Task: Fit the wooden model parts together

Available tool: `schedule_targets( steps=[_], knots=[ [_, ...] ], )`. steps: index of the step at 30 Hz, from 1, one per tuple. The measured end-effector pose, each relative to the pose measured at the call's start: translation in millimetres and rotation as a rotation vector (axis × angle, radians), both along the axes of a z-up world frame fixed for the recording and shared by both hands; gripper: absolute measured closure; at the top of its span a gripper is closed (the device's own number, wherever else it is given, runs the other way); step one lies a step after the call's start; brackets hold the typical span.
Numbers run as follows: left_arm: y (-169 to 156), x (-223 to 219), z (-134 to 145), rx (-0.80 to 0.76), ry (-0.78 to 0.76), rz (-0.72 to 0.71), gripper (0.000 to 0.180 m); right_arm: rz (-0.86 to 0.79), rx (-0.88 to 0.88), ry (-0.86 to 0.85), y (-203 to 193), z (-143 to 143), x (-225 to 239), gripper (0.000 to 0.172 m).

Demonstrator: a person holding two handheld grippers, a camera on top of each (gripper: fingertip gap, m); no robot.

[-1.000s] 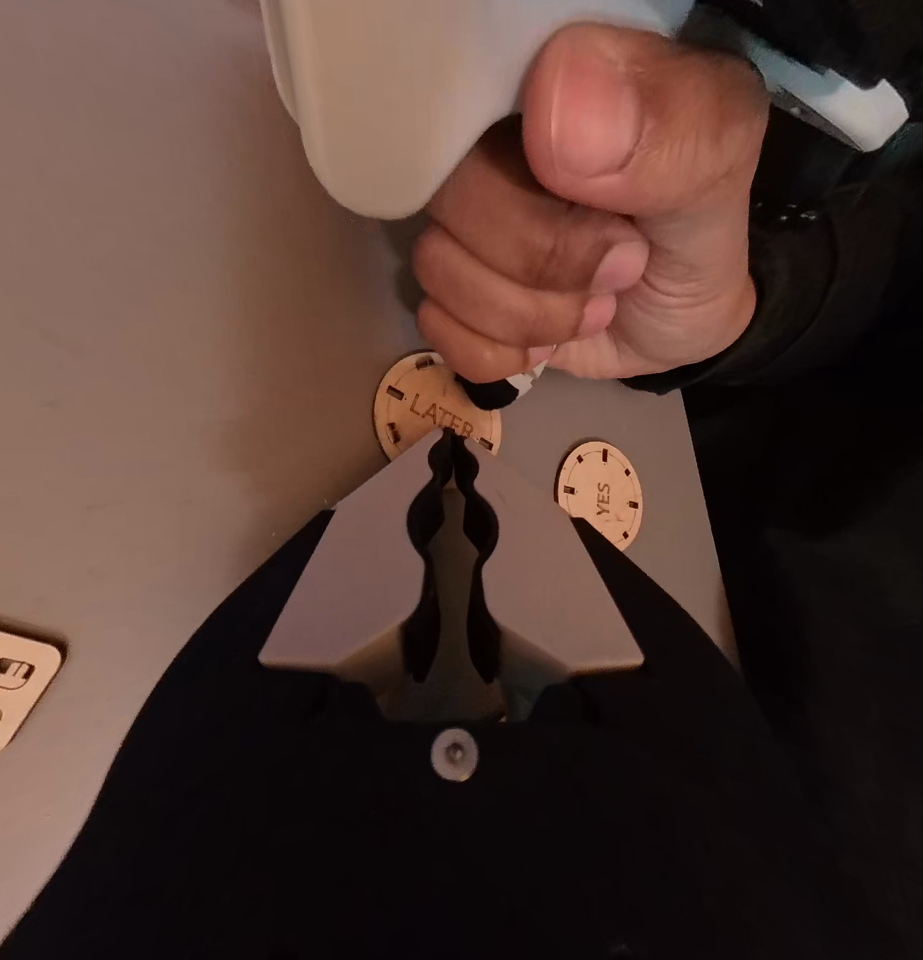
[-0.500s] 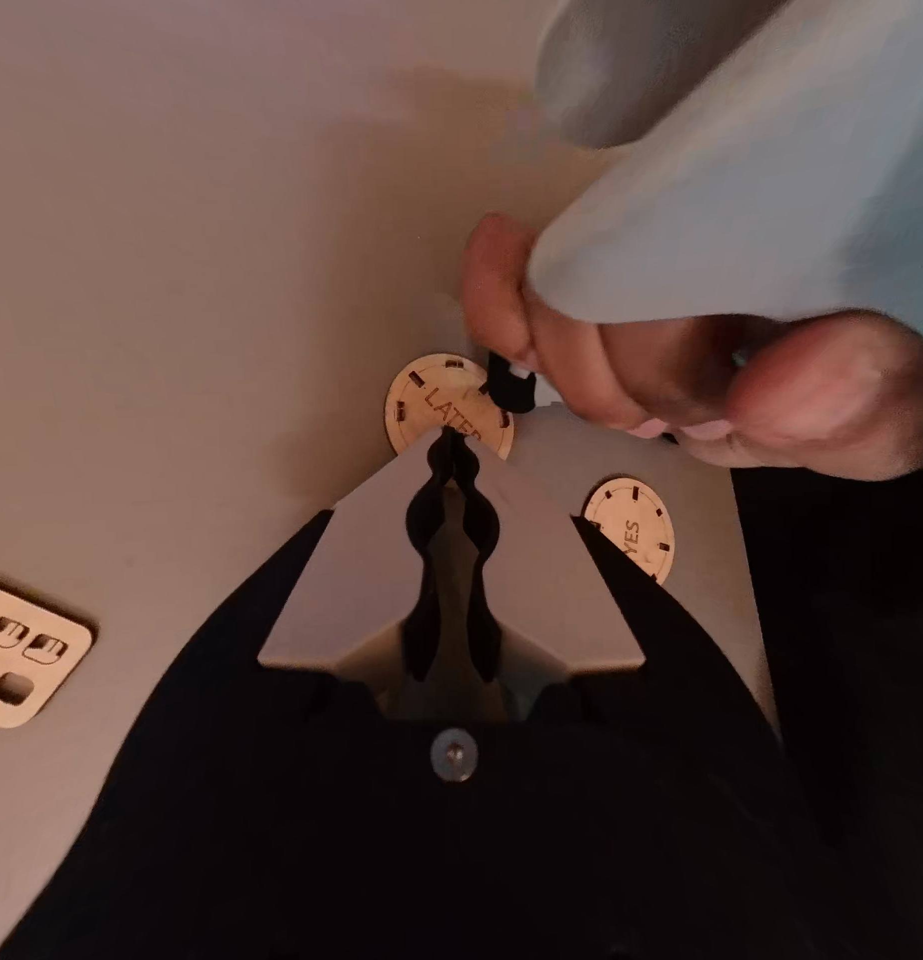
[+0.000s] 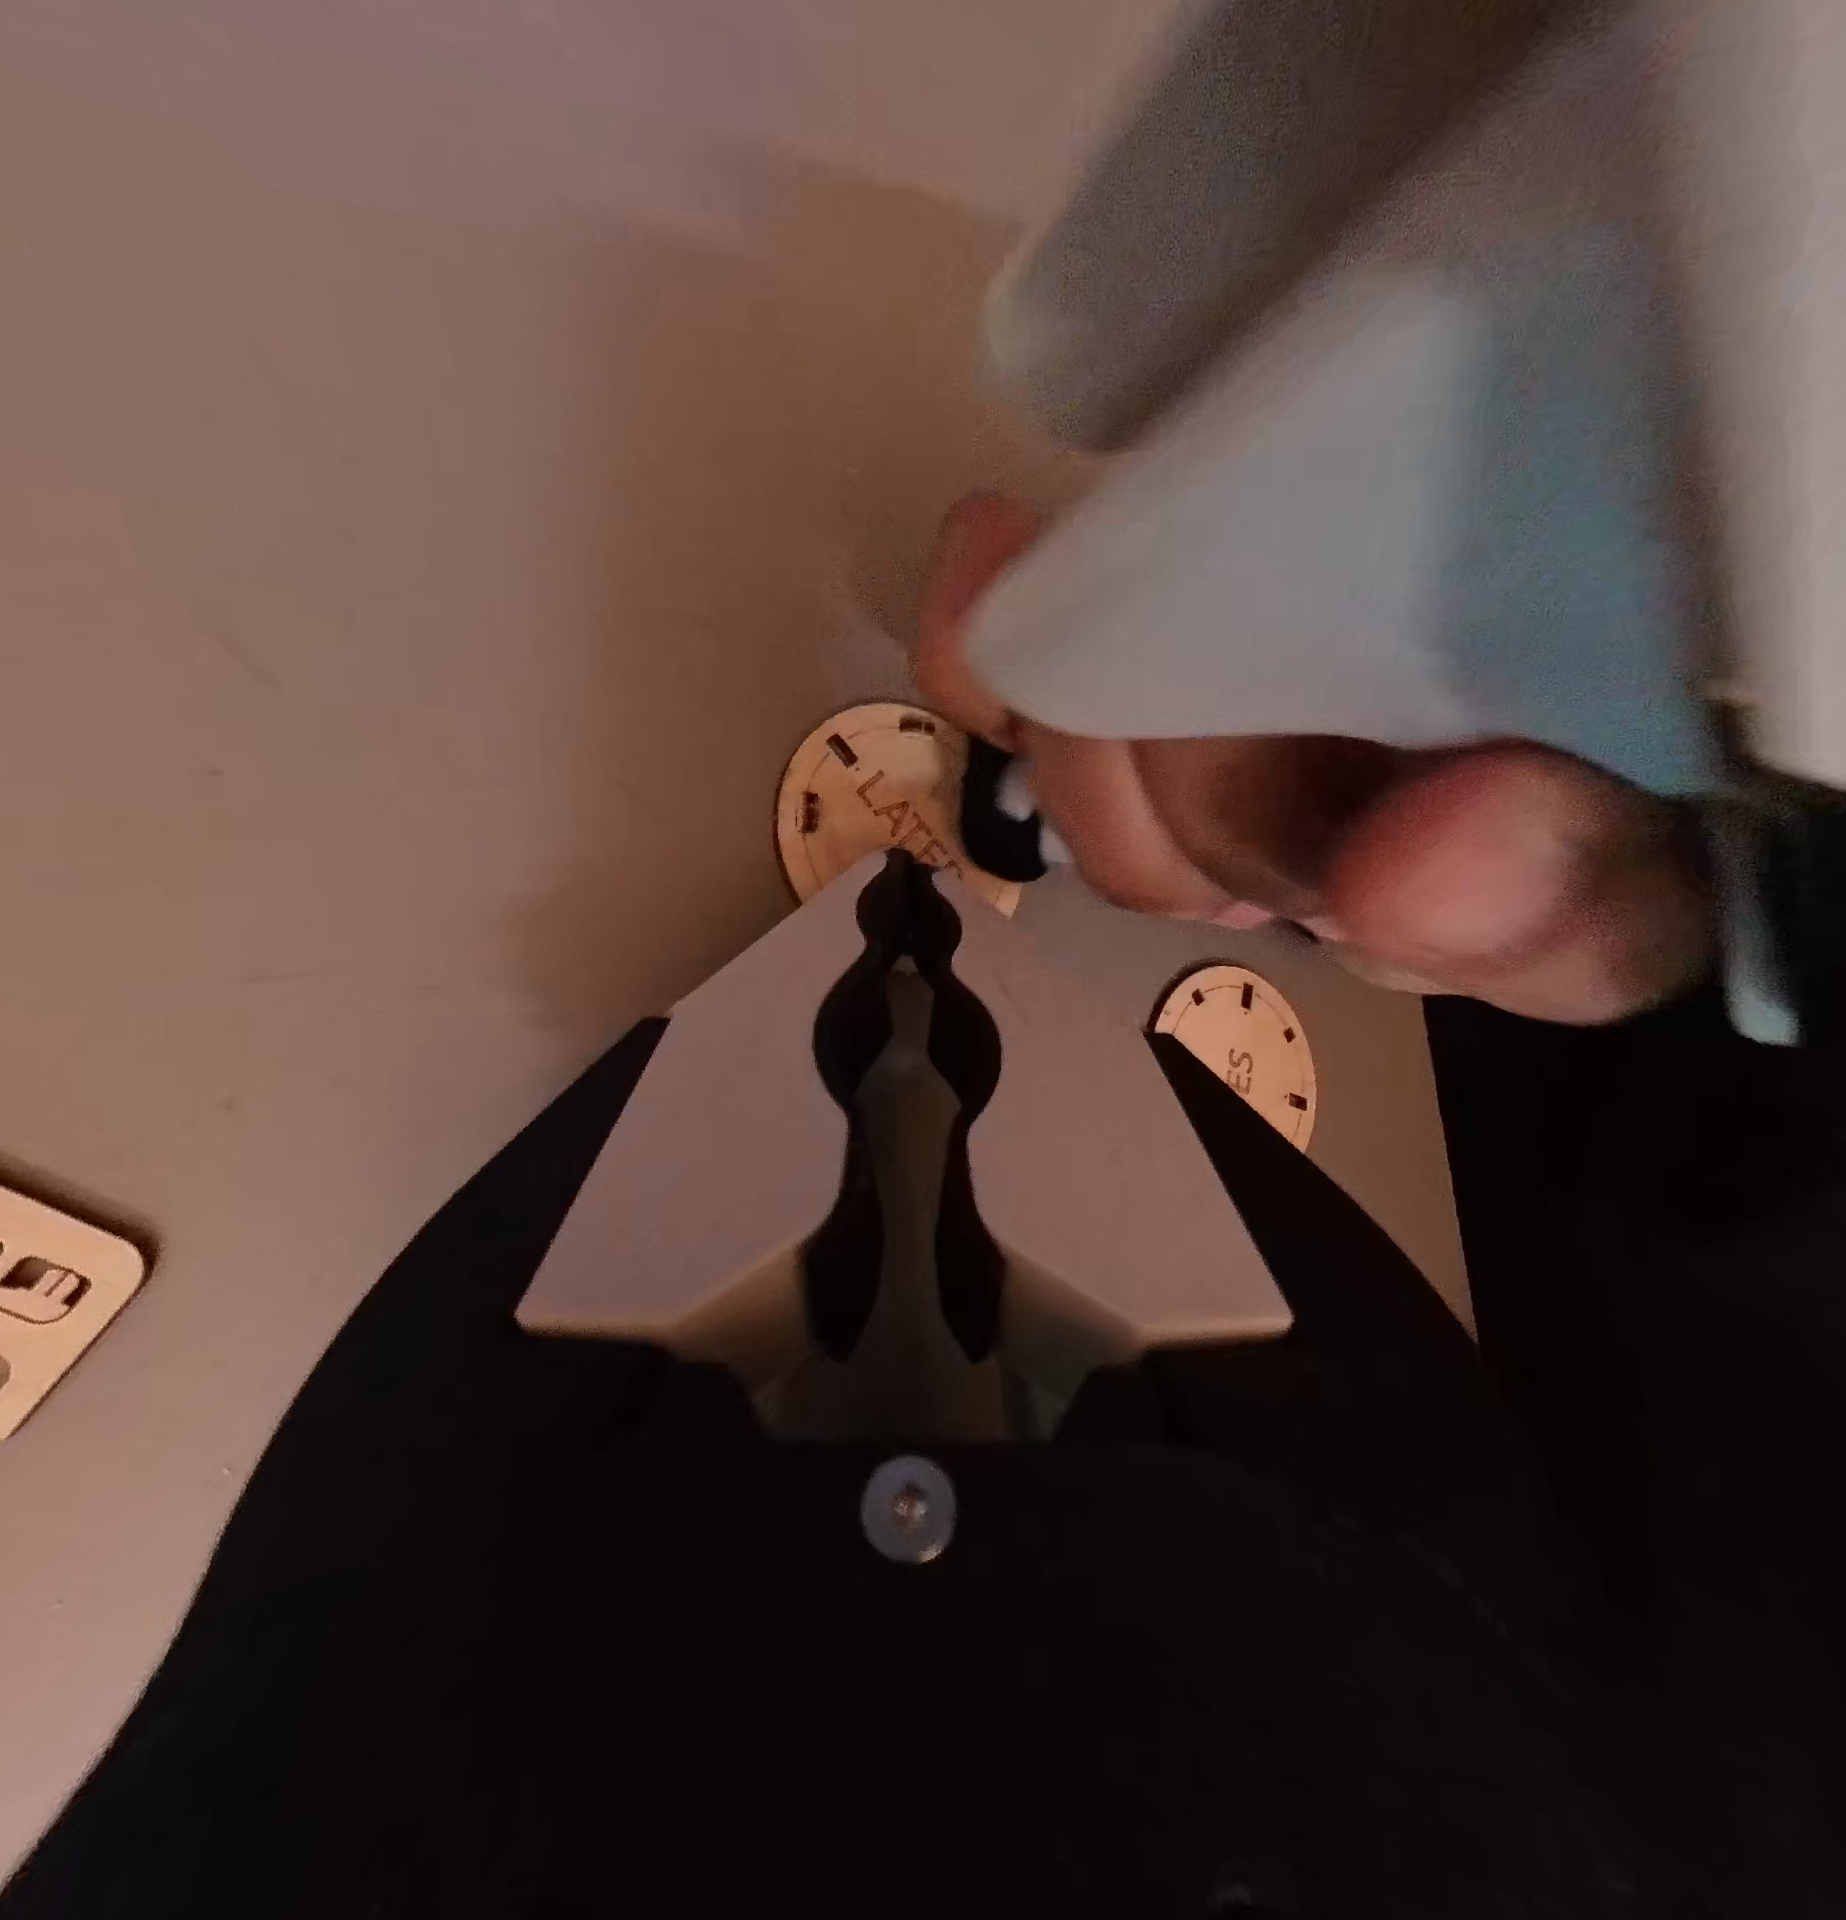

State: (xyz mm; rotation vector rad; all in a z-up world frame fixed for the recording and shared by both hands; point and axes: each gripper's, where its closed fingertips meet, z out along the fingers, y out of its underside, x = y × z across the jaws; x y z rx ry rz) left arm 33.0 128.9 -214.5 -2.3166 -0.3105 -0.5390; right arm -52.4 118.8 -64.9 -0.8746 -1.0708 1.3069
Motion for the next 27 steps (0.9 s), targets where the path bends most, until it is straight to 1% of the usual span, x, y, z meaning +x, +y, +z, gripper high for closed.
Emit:
schedule_targets(
  steps=[1, 3, 4, 5, 7, 8, 10, 12, 13, 15, 18, 20, 21, 22, 25, 27],
  knots=[
    [0.0, -0.1, 0.0, -0.002, 0.005, 0.000, 0.180, 0.012, 0.029, 0.037, -5.1, 10.1, 6.2, 0.172],
    [0.0, -0.1, 0.1, -0.001, 0.004, 0.000, 0.180, 0.009, 0.018, 0.113, -3.6, 33.6, 15.7, 0.172],
    [0.1, -0.1, 0.2, 0.000, -0.001, 0.000, 0.180, 0.004, 0.012, 0.129, -1.4, 38.5, 16.3, 0.172],
    [0.1, -0.2, 0.2, 0.002, -0.007, 0.000, 0.180, 0.006, 0.013, 0.110, -1.4, 32.1, 13.0, 0.172],
    [0.2, -0.2, 0.2, 0.002, -0.010, 0.003, 0.180, 0.043, 0.059, 0.014, -12.3, -4.1, 3.5, 0.172],
    [0.2, -0.1, 0.1, 0.001, -0.005, 0.005, 0.180, 0.065, 0.095, 0.061, -20.2, 2.3, 10.2, 0.172],
    [0.0, -0.9, 0.2, 0.004, -0.009, 0.010, 0.180, 0.102, 0.049, 0.063, -22.7, 15.4, 16.5, 0.172],
    [0.0, -1.0, 0.1, 0.004, -0.016, 0.008, 0.180, 0.083, 0.032, 0.123, -14.7, 32.6, 21.3, 0.172],
    [-0.1, -0.9, 0.1, 0.003, -0.017, 0.007, 0.180, 0.069, 0.032, 0.116, -11.4, 28.6, 18.1, 0.172],
    [0.0, -1.0, 0.1, 0.004, -0.021, 0.009, 0.180, 0.067, 0.043, 0.002, -10.2, -3.9, 6.3, 0.172],
    [-0.1, -0.8, 0.1, 0.007, -0.027, 0.009, 0.180, 0.099, 0.013, 0.042, -7.8, 15.0, 17.1, 0.172],
    [-0.1, -0.9, 0.2, 0.010, -0.033, 0.007, 0.180, 0.122, -0.004, 0.028, -1.6, 25.3, 19.2, 0.172],
    [-0.1, -0.8, 0.2, 0.012, -0.039, 0.007, 0.180, 0.146, -0.006, -0.024, 0.4, 23.1, 17.4, 0.172],
    [-0.1, -0.7, 0.3, 0.014, -0.043, 0.008, 0.180, 0.171, 0.000, -0.112, 2.2, 14.0, 14.1, 0.172],
    [-0.1, -0.8, 0.3, 0.015, -0.041, 0.007, 0.180, 0.256, 0.036, -0.485, 12.0, -38.5, 13.3, 0.172],
    [-0.1, -0.8, 0.2, 0.013, -0.035, 0.005, 0.180, 0.415, 0.045, -0.734, 10.5, -73.2, 31.5, 0.172]
  ],
)
